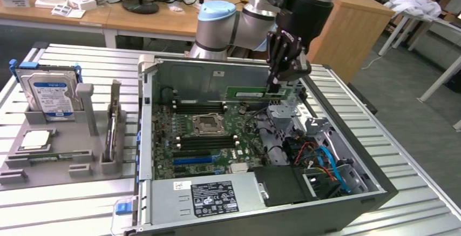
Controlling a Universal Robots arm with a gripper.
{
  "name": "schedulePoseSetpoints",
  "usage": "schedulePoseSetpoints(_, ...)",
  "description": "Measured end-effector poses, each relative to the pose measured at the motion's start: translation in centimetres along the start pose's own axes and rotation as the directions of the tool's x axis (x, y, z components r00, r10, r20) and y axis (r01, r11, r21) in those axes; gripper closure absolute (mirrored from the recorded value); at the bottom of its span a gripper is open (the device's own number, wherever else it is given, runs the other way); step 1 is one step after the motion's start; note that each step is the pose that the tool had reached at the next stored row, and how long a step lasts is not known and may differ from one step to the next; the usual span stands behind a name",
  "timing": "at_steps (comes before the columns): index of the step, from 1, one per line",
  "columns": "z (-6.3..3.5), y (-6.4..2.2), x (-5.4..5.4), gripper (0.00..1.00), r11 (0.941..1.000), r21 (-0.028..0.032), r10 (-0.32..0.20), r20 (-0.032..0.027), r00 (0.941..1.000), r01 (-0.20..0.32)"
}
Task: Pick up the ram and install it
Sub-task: 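Pick up the ram and move it above insertion slot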
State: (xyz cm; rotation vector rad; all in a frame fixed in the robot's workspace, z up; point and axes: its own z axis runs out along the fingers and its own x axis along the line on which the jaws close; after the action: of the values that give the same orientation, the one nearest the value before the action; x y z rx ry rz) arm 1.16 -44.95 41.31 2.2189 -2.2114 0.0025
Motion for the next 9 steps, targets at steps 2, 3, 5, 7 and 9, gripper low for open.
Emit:
schedulePoseSetpoints(2,0.0,0.3,0.0,0.88,1.0,0.0,0.0,0.0,1.0,0.0)
schedulePoseSetpoints(3,0.0,0.47,0.0,0.88,1.0,0.0,0.0,0.0001,1.0,0.0)
schedulePoseSetpoints(5,0.0,0.84,0.0,0.88,1.0,0.0,0.0,0.0,1.0,0.0)
schedulePoseSetpoints(7,0.01,1.22,0.0,0.88,1.0,0.0,0.0,0.0,1.0,0.0)
schedulePoseSetpoints(9,0.01,1.75,0.0,0.88,1.0,0.0,0.0,0.0,1.0,0.0)
